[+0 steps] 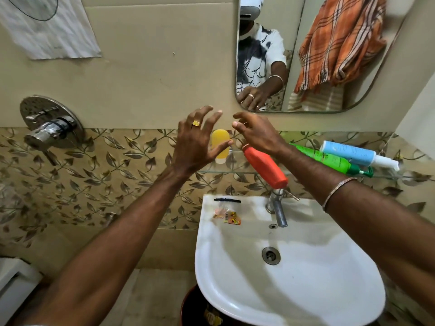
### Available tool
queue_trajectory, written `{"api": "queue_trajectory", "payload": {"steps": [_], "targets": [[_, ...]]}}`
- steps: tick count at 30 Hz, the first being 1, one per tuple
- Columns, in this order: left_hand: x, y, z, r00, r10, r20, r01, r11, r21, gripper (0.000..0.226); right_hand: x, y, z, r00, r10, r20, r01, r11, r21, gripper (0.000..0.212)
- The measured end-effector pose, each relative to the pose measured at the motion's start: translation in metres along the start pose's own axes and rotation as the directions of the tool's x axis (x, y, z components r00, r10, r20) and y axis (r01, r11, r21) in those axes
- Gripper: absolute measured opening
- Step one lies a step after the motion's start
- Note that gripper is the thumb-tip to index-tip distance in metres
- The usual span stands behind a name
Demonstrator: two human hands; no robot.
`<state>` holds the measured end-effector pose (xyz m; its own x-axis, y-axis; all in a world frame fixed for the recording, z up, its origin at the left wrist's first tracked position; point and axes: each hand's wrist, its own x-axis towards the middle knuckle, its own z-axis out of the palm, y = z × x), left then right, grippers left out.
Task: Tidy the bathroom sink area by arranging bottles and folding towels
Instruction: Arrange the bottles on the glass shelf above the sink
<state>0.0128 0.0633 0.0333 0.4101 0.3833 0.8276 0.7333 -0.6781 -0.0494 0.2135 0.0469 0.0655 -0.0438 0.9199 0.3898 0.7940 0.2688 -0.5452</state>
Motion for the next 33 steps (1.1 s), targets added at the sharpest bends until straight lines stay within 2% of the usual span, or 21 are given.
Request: {"api": "queue_trajectory", "payload": {"steps": [3, 6, 10, 12, 14, 19, 22, 26, 33], "targets": [[-0.001, 0.033, 0.014, 0.993, 0.118, -0.014, -0.118, 0.993, 0.005, 0.068, -0.007, 0.014, -0.021, 0.995, 0.02, -0.1, -0.024, 0.999, -0.032, 0.035], [-0.006, 0.066, 0.032, 0.967, 0.239, 0.092, -0.228, 0.967, -0.112, 0.081, -0.018, 0.032, -0.04, 0.985, 0.06, -0.161, -0.073, 0.994, -0.082, 0.03], [-0.016, 0.102, 0.054, 0.861, 0.387, 0.331, -0.352, 0.922, -0.162, 0.098, -0.04, 0.058, -0.065, 0.975, 0.116, -0.188, -0.146, 0.977, -0.153, 0.028], [-0.02, 0.114, 0.062, 0.809, 0.422, 0.409, -0.396, 0.906, -0.152, 0.097, -0.054, 0.071, -0.077, 0.968, 0.154, -0.198, -0.19, 0.965, -0.181, 0.029], [-0.022, 0.123, 0.066, 0.786, 0.437, 0.437, -0.43, 0.895, -0.12, 0.09, -0.066, 0.083, -0.088, 0.96, 0.189, -0.208, -0.231, 0.952, -0.201, 0.028], [-0.022, 0.128, 0.071, 0.803, 0.52, 0.291, -0.503, 0.853, -0.135, 0.032, -0.092, 0.107, -0.107, 0.944, 0.232, -0.235, -0.29, 0.924, -0.251, 0.029], [-0.022, 0.127, 0.07, 0.809, 0.55, 0.209, -0.534, 0.835, -0.132, 0.037, -0.103, 0.118, -0.112, 0.94, 0.258, -0.223, -0.314, 0.91, -0.272, 0.031], [-0.021, 0.126, 0.058, 0.805, 0.566, 0.175, -0.546, 0.824, -0.154, 0.042, -0.11, 0.126, -0.112, 0.938, 0.291, -0.189, -0.338, 0.889, -0.309, 0.032], [-0.008, 0.113, 0.032, 0.829, 0.557, 0.044, -0.546, 0.825, -0.149, 0.038, -0.11, 0.123, -0.101, 0.943, 0.319, -0.09, -0.328, 0.853, -0.407, 0.045]]}}
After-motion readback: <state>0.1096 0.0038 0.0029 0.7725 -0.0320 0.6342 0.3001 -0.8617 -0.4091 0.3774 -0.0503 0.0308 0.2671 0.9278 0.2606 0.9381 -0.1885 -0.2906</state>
